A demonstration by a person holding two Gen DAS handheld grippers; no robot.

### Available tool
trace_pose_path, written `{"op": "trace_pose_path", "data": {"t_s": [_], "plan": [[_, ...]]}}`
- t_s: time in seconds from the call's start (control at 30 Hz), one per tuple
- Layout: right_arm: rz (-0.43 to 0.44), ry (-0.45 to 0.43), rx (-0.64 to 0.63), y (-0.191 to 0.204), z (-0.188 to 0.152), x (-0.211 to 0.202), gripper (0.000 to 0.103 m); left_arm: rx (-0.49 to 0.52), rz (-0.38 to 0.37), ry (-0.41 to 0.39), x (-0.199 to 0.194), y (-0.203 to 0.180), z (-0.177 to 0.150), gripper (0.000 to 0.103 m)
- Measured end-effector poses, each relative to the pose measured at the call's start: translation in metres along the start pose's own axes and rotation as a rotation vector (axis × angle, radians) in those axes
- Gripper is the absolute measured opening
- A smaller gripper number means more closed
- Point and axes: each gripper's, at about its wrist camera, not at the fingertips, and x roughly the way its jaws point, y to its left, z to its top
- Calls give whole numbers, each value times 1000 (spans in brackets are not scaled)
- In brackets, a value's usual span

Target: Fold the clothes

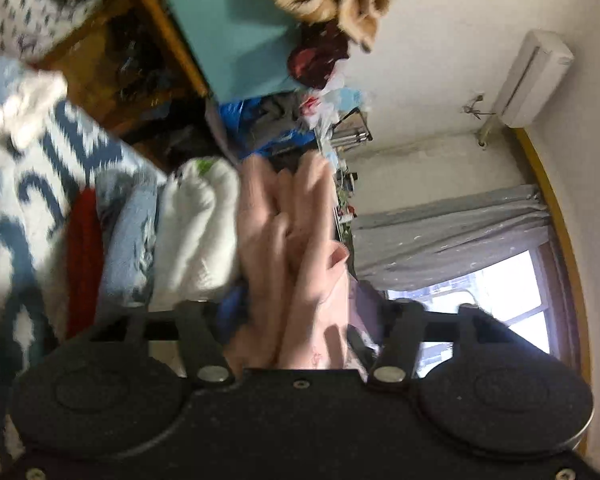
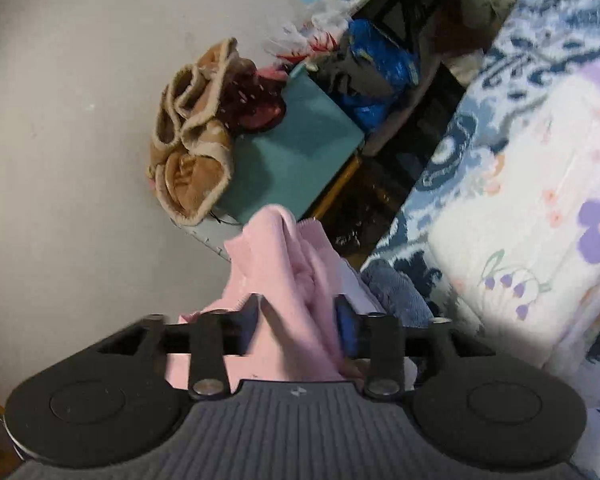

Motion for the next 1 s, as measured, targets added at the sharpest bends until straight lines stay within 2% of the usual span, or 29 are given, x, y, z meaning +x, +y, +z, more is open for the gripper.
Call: {"op": "trace_pose_path", "data": {"t_s": [0.1, 0.2, 0.37, 0.5, 0.63, 0.77, 0.87, 1.0], "plan": [[-27, -28, -35, 10, 2, -20, 60, 102, 19, -10, -14, -17, -6, 65], [-72, -34, -84, 22, -3, -49, 71, 222, 38, -5, -28, -34, -17, 69], [-171, 12, -196, 51, -29, -96, 88, 446, 88, 50, -52, -59, -52, 86], [-277, 7, -283, 75, -60, -132, 102, 620, 158, 89, -64, -80, -85, 101], [-389, 5, -351, 94, -84, -150, 103, 765, 270, 117, -78, -104, -115, 103], [-501, 3, -419, 114, -109, -169, 103, 916, 443, 35, -97, -127, -142, 103], [-578, 3, -469, 128, -126, -182, 103, 976, 495, 6, -108, -138, -151, 103], [-583, 18, -501, 143, -138, -186, 103, 1080, 547, -37, -122, -160, -159, 103]]}}
